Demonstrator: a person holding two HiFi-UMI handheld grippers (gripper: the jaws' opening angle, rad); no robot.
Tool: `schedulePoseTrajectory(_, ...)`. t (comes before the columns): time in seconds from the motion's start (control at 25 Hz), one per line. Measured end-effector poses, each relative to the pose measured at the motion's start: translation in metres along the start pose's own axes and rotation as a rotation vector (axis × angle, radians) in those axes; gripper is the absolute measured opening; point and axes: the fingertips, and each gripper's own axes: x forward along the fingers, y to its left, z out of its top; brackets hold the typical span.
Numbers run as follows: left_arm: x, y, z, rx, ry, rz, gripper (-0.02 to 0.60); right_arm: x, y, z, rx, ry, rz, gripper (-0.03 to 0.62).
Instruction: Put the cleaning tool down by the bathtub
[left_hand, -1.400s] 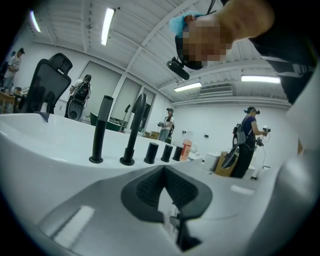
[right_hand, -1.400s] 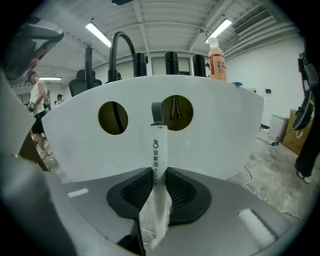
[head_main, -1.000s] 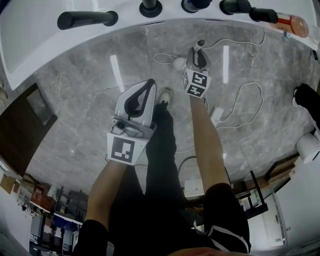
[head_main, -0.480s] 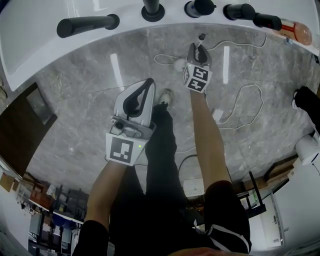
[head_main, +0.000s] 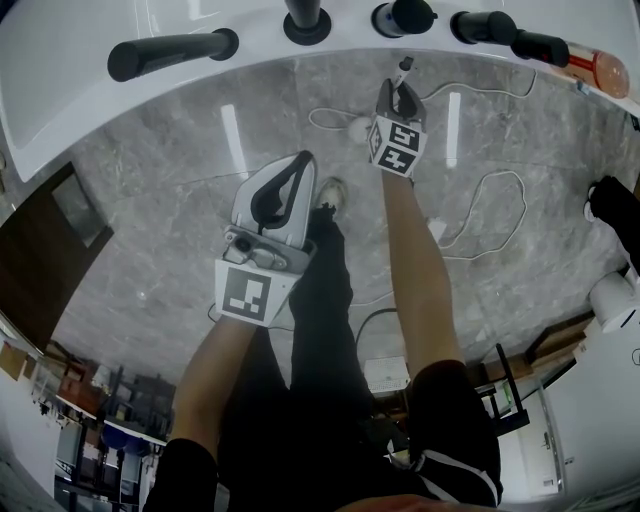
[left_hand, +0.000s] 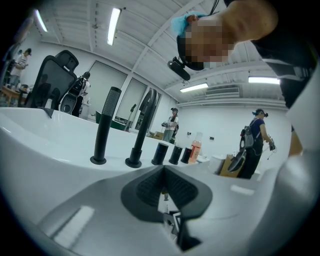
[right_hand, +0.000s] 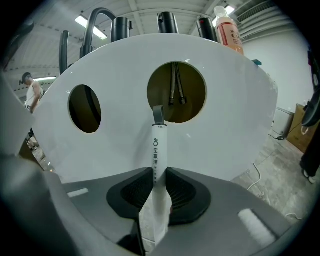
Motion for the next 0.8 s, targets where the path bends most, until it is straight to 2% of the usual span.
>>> schedulePoseTrajectory(0.8, 0.001, 0.005, 0.002, -0.009, -0.007, 0.019, 0.008, 0.015, 0.002, 0.003, 0.000, 0.010, 0.012, 0.084)
